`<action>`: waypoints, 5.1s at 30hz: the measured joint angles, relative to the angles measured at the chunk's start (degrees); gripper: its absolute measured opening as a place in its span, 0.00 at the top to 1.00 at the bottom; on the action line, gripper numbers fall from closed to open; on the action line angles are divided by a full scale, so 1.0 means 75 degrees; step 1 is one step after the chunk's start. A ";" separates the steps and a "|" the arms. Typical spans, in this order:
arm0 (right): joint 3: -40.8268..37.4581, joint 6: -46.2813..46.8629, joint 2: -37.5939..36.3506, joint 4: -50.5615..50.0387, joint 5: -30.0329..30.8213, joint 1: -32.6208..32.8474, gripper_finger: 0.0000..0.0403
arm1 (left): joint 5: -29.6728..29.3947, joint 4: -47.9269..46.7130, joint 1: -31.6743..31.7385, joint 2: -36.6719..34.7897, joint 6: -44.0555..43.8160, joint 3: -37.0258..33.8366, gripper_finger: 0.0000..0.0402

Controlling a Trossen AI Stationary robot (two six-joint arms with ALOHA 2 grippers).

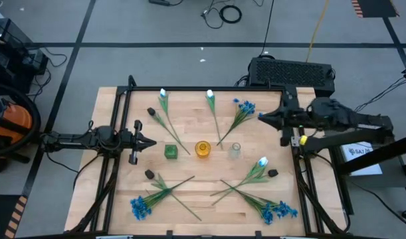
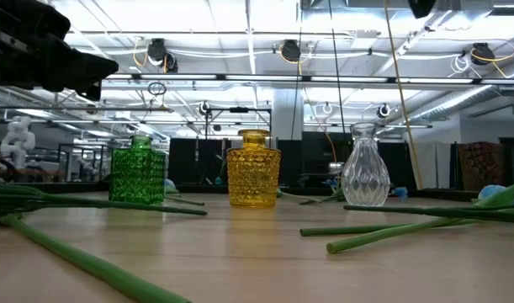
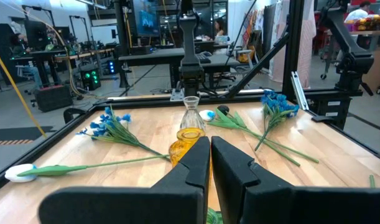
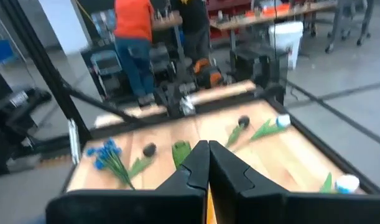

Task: Sort flowers into vase by color
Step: Put the top right blue flowers into the yellow vase

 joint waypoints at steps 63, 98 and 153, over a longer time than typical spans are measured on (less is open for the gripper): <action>-0.2620 0.1243 0.1212 0.1137 0.0591 -0.0096 0.90 | 0.0090 -0.1848 -0.0234 0.7592 -0.0208 0.6486 0.94; -0.2600 0.4071 0.2931 0.2501 0.1668 -0.1700 0.90 | 0.0777 -0.1026 0.1648 0.9498 0.0393 0.6495 0.94; -0.0099 0.7902 0.6400 -0.1255 0.2988 -0.1880 0.35 | 0.0344 -0.1081 0.1634 0.9451 -0.0009 0.6501 0.94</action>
